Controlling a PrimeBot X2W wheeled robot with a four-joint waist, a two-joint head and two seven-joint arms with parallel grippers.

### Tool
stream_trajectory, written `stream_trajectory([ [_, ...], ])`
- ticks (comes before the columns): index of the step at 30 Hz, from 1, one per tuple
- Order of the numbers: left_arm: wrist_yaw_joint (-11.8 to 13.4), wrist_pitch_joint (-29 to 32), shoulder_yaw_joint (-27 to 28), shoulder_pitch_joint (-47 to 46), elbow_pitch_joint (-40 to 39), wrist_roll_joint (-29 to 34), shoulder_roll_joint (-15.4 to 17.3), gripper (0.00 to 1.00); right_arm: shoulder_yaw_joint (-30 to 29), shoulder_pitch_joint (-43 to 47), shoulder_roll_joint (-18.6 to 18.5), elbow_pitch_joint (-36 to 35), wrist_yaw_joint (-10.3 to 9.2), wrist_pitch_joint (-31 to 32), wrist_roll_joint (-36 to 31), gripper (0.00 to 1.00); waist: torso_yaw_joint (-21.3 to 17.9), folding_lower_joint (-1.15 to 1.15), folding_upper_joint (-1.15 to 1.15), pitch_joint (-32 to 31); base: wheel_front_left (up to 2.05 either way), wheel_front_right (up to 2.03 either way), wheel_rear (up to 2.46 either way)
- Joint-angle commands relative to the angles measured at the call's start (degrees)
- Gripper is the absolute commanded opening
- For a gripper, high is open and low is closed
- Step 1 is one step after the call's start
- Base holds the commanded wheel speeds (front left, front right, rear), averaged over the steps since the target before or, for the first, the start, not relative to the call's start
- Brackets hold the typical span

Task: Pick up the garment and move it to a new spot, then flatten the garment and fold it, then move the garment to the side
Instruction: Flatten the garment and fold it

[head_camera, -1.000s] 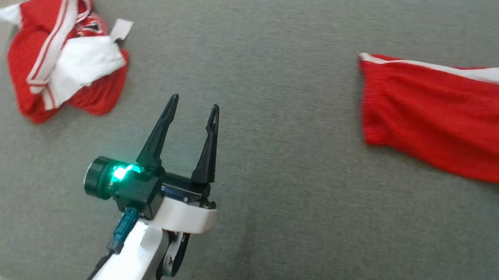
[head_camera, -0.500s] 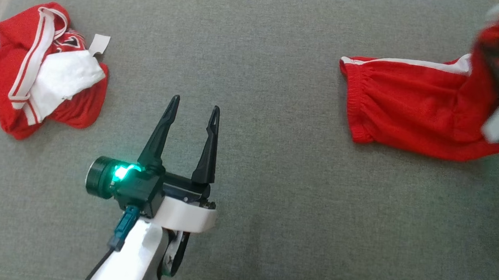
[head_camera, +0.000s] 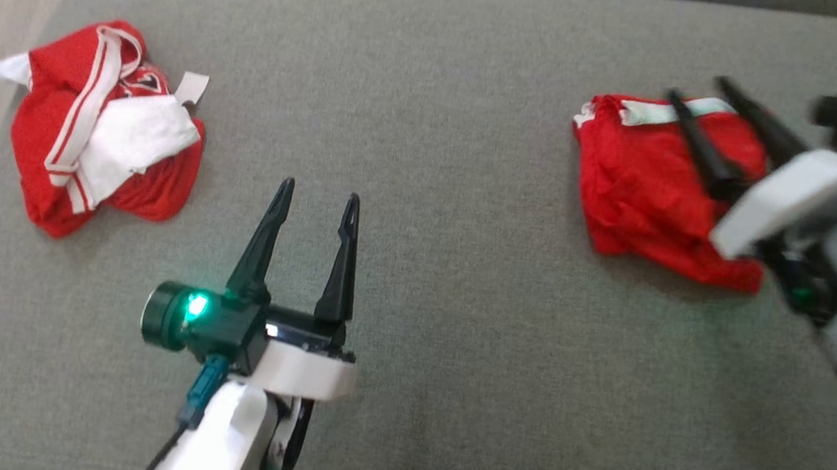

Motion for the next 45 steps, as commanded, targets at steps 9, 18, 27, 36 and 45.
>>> stream_trajectory([
  [9, 0.2, -0.3, 3.0, 4.8, -1.5, -0.1, -0.2, 1.00, -8.4, 12.7, -5.9, 0.6, 0.39, -5.5, -3.1, 1.00, -1.6, 0.00, 0.00, -6.8, 0.00, 0.00, 0.00],
  [18, -0.5, -0.3, 1.9, 5.7, -3.0, 0.3, -0.3, 1.00, -10.1, 15.0, -2.7, 1.2, 0.39, -4.1, -7.6, 0.00, 1.4, 0.00, 0.00, -5.4, 0.00, 0.00, 0.00],
  [27, -0.1, -0.3, -0.7, 2.5, -4.3, -0.9, -0.4, 1.00, -8.1, 5.8, -1.7, 8.3, 0.39, 5.4, -8.0, 0.00, 7.6, 0.00, 0.00, 1.1, 0.00, 0.00, 0.00],
  [36, 1.1, -0.3, -2.5, 0.2, -4.7, -2.9, -0.4, 1.00, -5.0, 2.0, -3.3, 12.4, 0.39, 11.9, -4.8, 0.00, 11.1, 0.00, 0.00, 3.9, 0.00, 0.00, 0.00],
  [45, 1.9, -0.3, -3.6, -1.8, -5.2, -3.9, -0.4, 1.00, -5.1, -3.5, -4.9, 16.8, 0.39, 6.6, -5.8, 0.00, 13.5, 0.00, 0.00, 5.8, 0.00, 0.00, 0.00],
])
